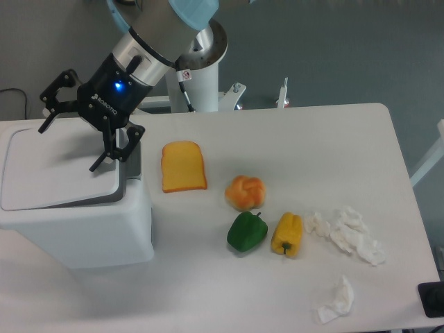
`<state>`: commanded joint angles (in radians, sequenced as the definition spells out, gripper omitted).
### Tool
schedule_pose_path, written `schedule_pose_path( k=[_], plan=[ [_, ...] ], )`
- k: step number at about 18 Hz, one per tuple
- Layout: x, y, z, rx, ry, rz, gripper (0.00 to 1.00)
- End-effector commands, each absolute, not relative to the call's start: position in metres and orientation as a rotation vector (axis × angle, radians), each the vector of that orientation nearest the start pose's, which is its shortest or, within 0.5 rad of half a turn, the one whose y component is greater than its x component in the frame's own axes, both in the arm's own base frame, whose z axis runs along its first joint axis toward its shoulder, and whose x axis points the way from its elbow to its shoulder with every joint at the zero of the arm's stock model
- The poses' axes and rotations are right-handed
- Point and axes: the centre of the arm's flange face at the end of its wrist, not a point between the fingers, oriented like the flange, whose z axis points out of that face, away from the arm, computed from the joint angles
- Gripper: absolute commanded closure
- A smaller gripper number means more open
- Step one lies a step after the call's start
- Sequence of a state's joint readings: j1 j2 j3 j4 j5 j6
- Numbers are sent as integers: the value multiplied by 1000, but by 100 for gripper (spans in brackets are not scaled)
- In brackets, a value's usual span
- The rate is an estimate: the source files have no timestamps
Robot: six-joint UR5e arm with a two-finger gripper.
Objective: Close the trash can
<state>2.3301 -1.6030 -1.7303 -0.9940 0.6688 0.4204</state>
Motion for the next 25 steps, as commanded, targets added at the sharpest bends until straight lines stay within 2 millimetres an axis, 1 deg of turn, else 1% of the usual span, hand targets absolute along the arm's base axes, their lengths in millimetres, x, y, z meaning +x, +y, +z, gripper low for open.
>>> schedule_pose_path(
  k=[7,13,16,21,25],
  plan=[
    [-200,516,491,-2262,-200,-680,0],
    [-200,514,485,-2268,-214,-690,0],
    [-200,514,484,-2271,-220,-698,0],
    [-199,508,487,-2275,-232,-703,0],
    [-197,507,483,-2281,-250,-725,0]
  ],
)
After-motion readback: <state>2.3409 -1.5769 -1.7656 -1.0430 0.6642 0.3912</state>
